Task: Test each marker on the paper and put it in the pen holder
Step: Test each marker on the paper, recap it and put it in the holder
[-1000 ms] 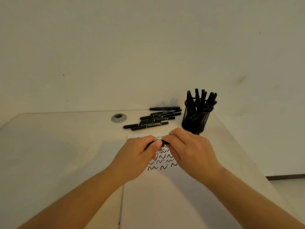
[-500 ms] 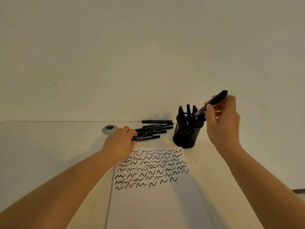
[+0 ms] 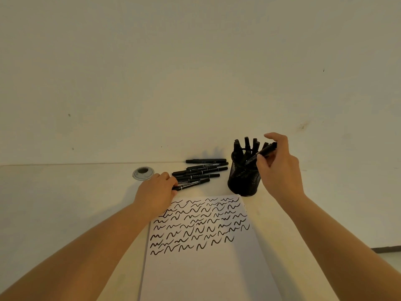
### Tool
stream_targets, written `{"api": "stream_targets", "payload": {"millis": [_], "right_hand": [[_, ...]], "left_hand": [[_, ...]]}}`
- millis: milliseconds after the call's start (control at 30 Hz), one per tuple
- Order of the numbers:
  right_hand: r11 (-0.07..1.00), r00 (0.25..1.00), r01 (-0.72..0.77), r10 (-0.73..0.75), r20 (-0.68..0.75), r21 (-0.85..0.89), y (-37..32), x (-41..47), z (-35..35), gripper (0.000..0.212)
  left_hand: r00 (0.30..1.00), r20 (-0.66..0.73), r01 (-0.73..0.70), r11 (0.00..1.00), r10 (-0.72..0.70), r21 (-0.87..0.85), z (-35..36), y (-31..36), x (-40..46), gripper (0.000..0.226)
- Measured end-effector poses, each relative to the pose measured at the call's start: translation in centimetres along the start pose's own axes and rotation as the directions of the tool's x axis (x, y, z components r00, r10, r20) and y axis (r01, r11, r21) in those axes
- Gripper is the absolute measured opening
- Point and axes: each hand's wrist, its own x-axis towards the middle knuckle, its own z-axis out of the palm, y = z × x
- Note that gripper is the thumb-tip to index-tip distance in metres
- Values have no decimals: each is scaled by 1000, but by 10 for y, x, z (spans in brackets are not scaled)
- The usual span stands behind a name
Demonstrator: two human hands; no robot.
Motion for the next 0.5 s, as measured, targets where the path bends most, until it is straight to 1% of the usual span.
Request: {"api": "stream_targets", "payload": {"millis": [67, 133, 267, 367, 500], "right_hand": [[997, 999, 4, 0, 41, -76, -1, 2, 4, 39], [979, 997, 16, 1, 83, -201, 0, 3, 8, 34], [905, 990, 65, -5, 141, -419, 3, 3, 13, 21], [870, 987, 107, -33, 159, -481, 2, 2, 15, 24], [858, 983, 120, -33, 180, -499, 1, 2, 14, 29]], "left_hand": [[1000, -11, -14, 999, 14, 31, 0, 0, 2, 28], [999, -20, -23, 998, 24, 50, -1, 0, 3, 28], [999, -20, -29, 997, 31, 71, -1, 0, 4, 27], [999, -22, -24, 996, 26, 82, 0, 0, 4, 26], [999, -51, -12, 997, 15, 75, 2, -3, 2, 27]]}}
